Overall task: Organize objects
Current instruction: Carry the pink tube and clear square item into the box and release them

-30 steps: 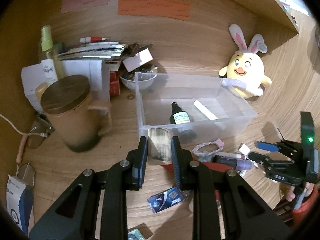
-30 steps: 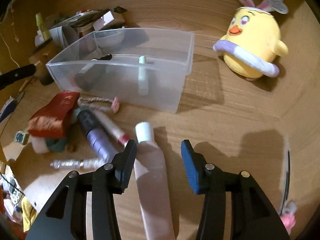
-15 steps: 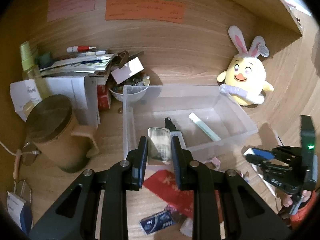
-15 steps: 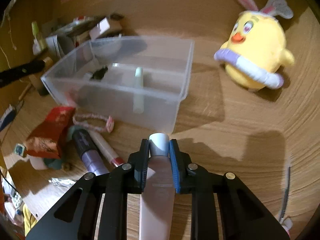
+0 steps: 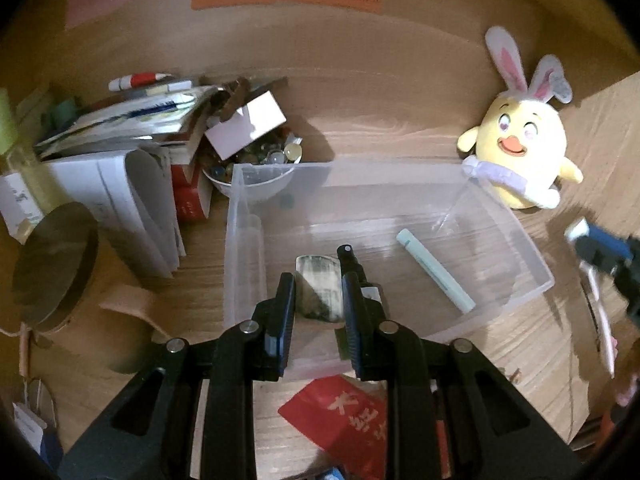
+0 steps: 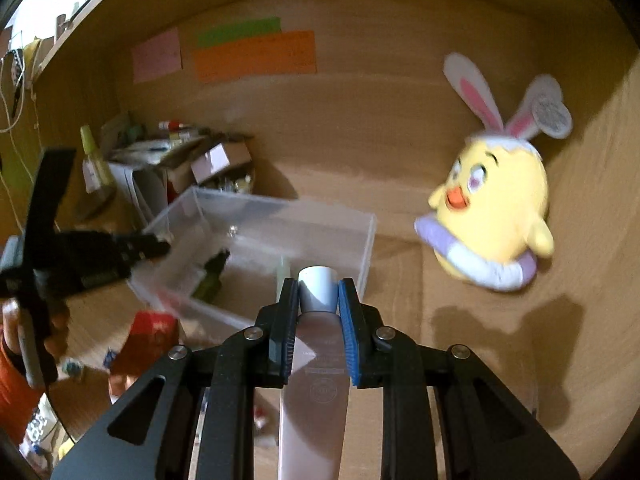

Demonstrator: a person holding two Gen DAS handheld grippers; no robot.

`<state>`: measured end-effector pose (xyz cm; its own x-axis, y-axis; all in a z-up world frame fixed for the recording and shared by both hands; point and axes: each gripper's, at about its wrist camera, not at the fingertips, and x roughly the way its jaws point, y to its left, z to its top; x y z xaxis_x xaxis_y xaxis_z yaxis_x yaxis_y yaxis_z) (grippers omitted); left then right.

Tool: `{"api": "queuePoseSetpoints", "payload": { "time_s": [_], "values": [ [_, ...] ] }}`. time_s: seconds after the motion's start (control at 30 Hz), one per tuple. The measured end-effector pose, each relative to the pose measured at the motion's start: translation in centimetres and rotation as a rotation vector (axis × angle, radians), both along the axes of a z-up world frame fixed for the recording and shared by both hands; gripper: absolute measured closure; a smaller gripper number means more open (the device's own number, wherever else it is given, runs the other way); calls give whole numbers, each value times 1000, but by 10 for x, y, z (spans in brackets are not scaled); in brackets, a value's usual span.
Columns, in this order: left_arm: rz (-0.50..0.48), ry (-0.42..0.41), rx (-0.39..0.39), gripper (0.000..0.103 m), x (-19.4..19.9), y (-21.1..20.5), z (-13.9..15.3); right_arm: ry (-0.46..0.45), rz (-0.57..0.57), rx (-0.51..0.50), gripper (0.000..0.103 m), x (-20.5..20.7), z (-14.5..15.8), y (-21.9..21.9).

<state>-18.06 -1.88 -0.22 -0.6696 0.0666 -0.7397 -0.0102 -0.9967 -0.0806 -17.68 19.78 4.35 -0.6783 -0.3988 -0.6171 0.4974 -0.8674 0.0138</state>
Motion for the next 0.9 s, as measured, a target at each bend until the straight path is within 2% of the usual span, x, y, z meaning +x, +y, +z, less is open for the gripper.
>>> {"api": "queuePoseSetpoints", "payload": {
  "time_s": [0.27,0.63,0.9],
  "values": [
    [-6,-50,-21,80,-17,1,-14,-65,70,19,84,-44,-1,-41],
    [-35,-63,-52,80,-26,8,-20,-183,127,143,85,-97,-35,-88],
    [-60,-56,-81,80,-28,16,-22,-260,129,207,86,-117,-57,-100]
  ]
}}
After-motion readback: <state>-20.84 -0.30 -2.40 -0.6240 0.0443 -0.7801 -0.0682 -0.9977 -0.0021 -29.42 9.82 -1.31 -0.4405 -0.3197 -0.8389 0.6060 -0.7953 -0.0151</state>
